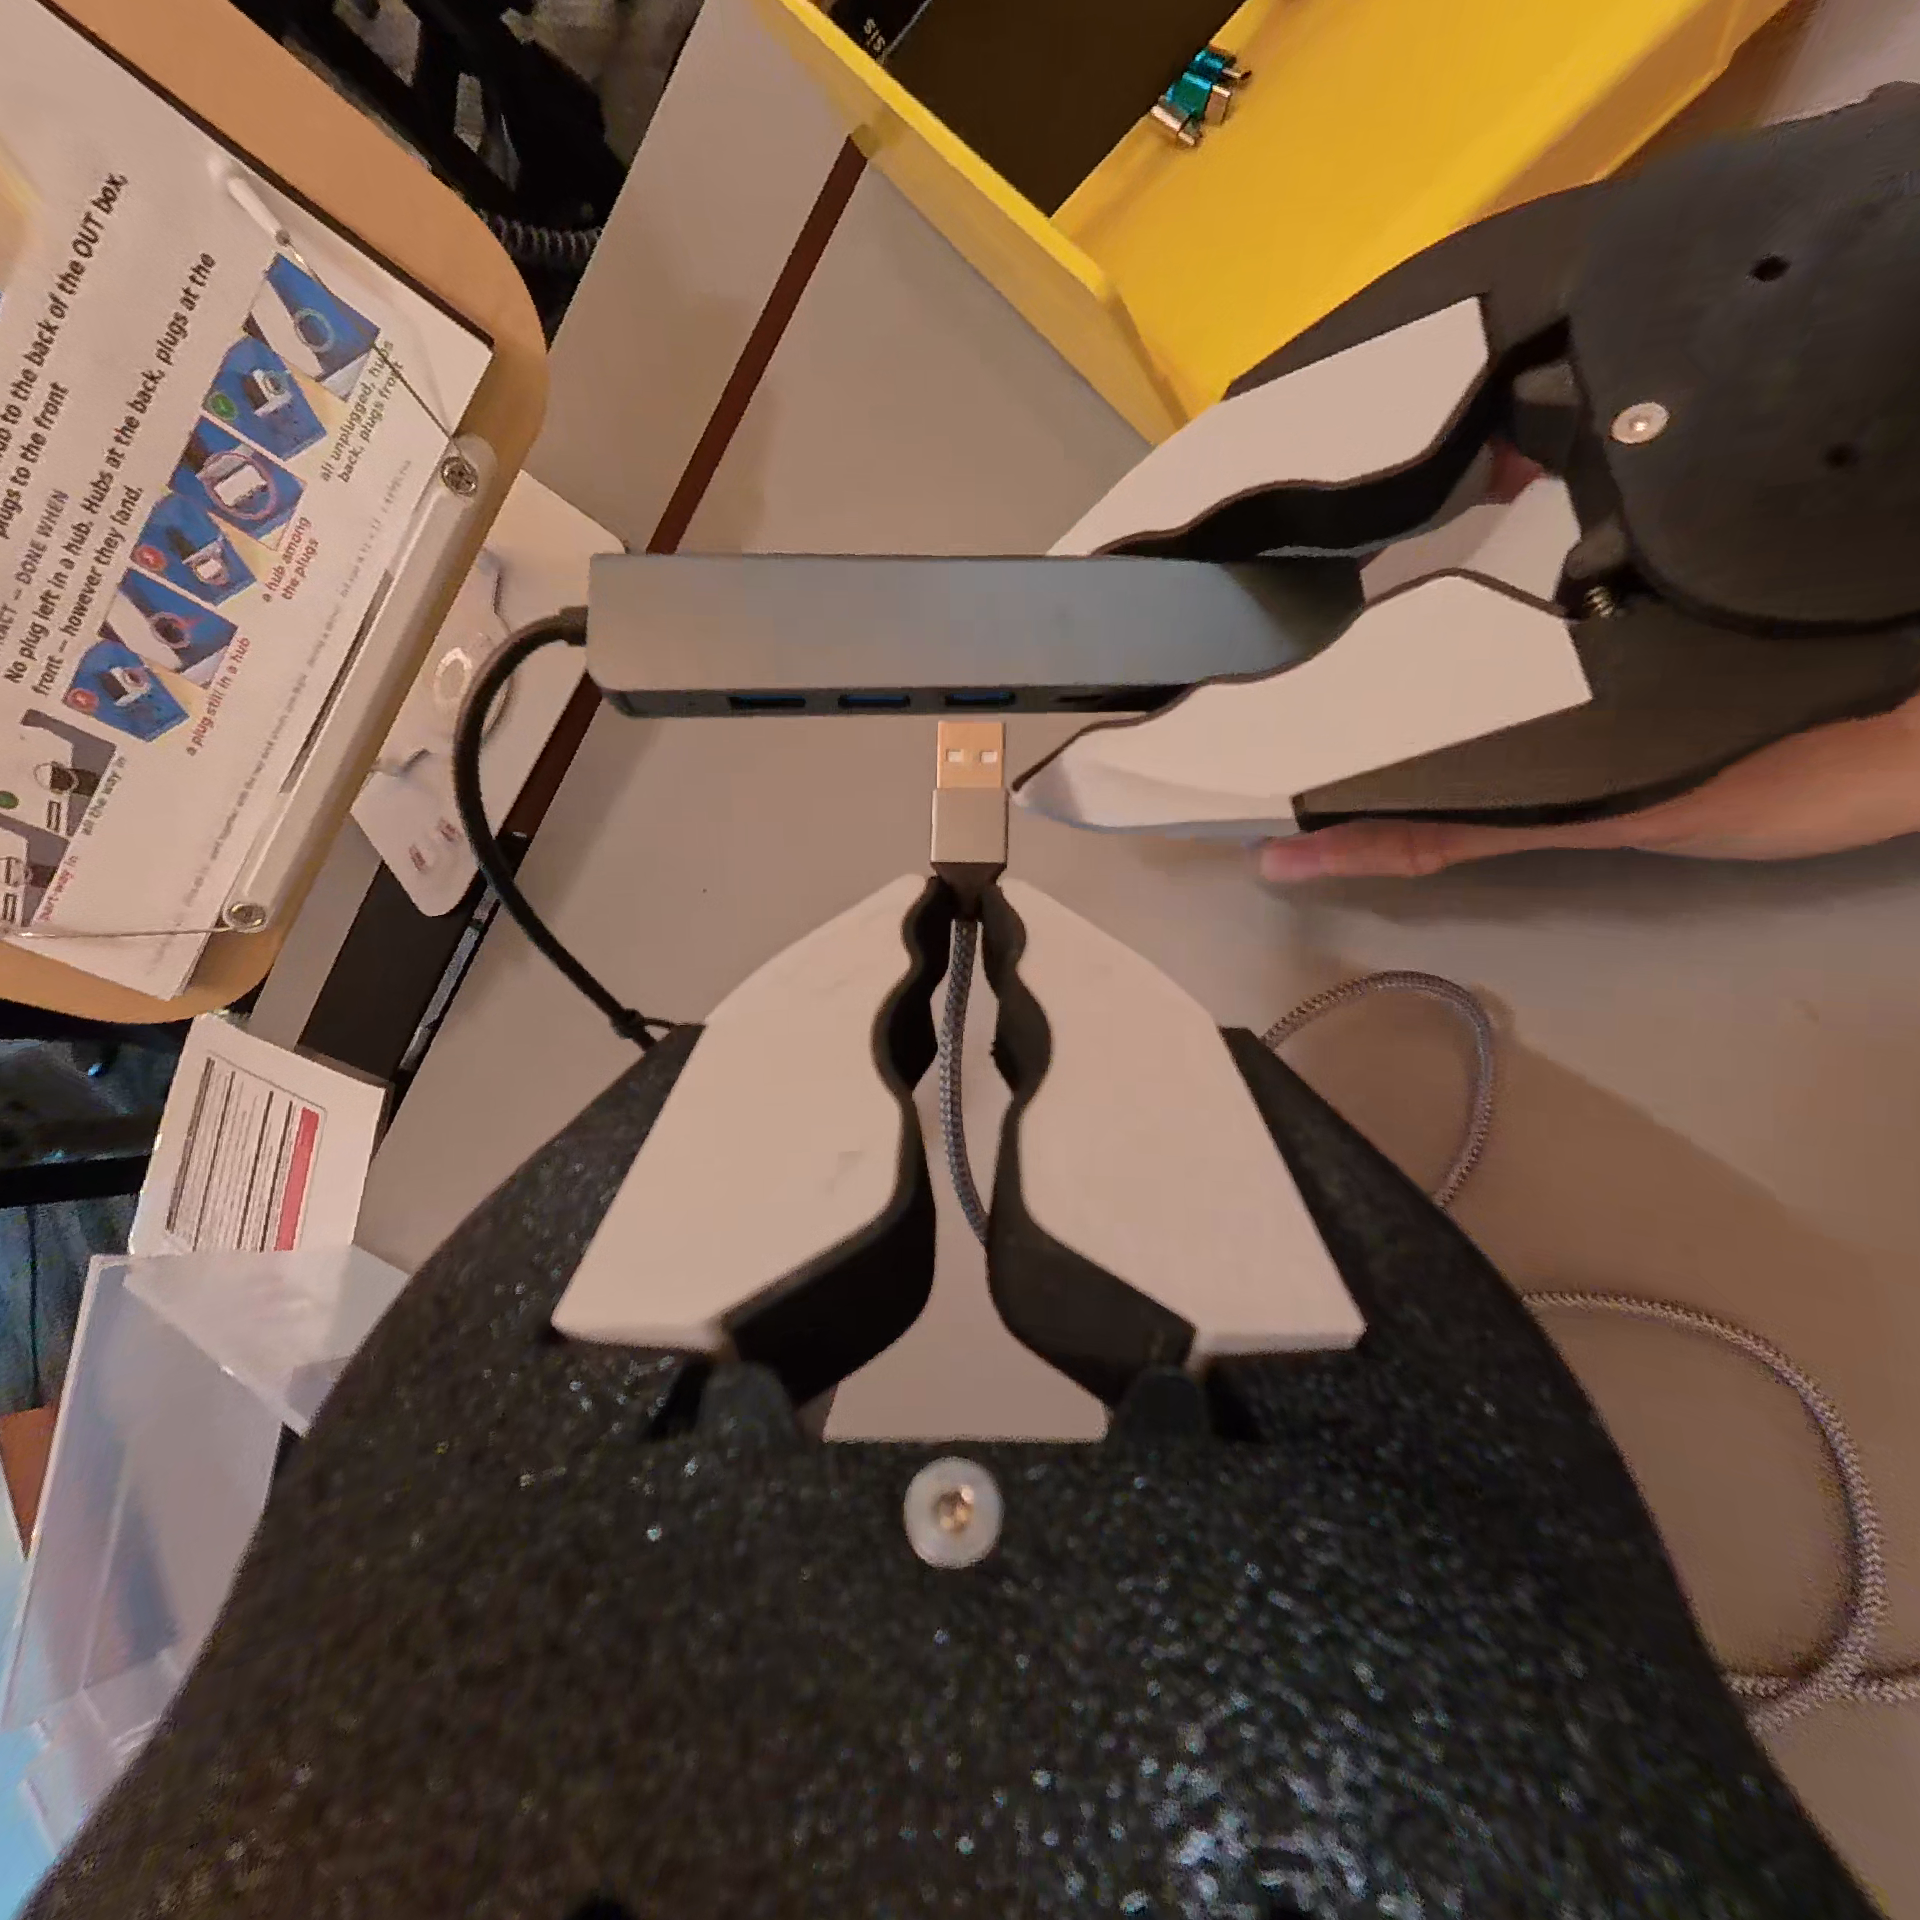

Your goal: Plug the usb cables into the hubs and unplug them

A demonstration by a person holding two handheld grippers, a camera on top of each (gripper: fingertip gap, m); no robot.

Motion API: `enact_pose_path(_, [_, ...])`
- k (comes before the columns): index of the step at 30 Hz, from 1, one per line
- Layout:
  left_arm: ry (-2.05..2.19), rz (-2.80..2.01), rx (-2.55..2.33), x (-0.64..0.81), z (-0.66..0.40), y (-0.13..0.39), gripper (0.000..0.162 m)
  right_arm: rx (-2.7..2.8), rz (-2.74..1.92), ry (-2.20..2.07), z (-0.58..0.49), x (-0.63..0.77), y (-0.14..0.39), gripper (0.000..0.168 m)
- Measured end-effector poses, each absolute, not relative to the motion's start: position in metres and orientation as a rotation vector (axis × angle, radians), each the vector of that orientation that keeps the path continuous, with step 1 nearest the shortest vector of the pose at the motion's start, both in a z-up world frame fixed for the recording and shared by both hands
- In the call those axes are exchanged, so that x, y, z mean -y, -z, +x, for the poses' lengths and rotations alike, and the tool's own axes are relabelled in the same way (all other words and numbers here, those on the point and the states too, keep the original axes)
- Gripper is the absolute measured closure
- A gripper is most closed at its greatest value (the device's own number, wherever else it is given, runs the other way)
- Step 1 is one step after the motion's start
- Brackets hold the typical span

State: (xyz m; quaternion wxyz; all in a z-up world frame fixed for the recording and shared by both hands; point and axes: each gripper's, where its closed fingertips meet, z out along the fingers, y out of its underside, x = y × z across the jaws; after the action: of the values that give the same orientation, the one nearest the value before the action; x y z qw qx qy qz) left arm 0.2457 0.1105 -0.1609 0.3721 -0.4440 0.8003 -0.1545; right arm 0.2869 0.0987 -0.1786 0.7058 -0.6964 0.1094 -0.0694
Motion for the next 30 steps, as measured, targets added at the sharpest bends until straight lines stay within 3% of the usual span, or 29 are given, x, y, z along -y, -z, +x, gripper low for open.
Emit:
enact_pose_path(20, [0.347, -1.222, -2.059, -0.122, 0.239, 0.171, 0.156, -0.190, -1.619, 0.248, 0.275, -0.110, 0.185, 0.133])
enact_pose_path(30, [0.491, -0.979, -1.938, -0.111, 0.251, 0.164, 0.156, -0.236, -1.627, 0.154, 0.278, -0.108, 0.188, 0.132])
